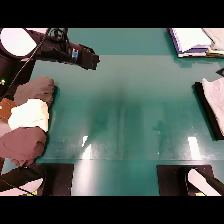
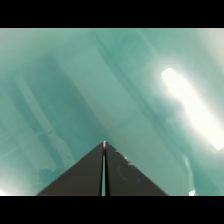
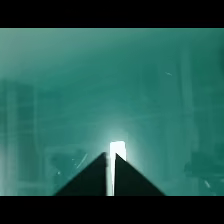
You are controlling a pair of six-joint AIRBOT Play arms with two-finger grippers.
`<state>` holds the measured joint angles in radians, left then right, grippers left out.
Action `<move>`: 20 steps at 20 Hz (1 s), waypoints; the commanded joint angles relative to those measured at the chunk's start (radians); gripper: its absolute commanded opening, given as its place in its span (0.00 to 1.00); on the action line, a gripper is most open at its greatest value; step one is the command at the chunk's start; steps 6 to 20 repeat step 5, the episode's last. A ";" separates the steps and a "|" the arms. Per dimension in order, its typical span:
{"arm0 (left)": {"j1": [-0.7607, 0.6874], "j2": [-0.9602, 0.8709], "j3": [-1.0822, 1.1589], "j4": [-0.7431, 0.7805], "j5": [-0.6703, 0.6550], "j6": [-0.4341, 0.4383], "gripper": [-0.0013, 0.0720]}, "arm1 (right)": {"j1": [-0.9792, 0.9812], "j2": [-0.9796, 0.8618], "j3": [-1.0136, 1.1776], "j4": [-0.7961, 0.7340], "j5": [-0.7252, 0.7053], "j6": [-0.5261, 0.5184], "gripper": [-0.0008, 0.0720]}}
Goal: Fold the shirts.
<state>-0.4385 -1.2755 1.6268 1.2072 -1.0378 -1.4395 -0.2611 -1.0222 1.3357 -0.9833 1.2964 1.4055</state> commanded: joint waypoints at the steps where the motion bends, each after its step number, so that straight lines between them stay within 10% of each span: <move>1: 0.000 0.000 0.000 0.000 0.026 0.000 0.05 | 0.170 0.034 0.000 0.013 -0.058 -0.001 0.03; 20: 0.000 0.000 0.000 0.000 0.060 0.000 0.05 | 0.217 0.035 0.000 0.013 -0.058 0.000 0.03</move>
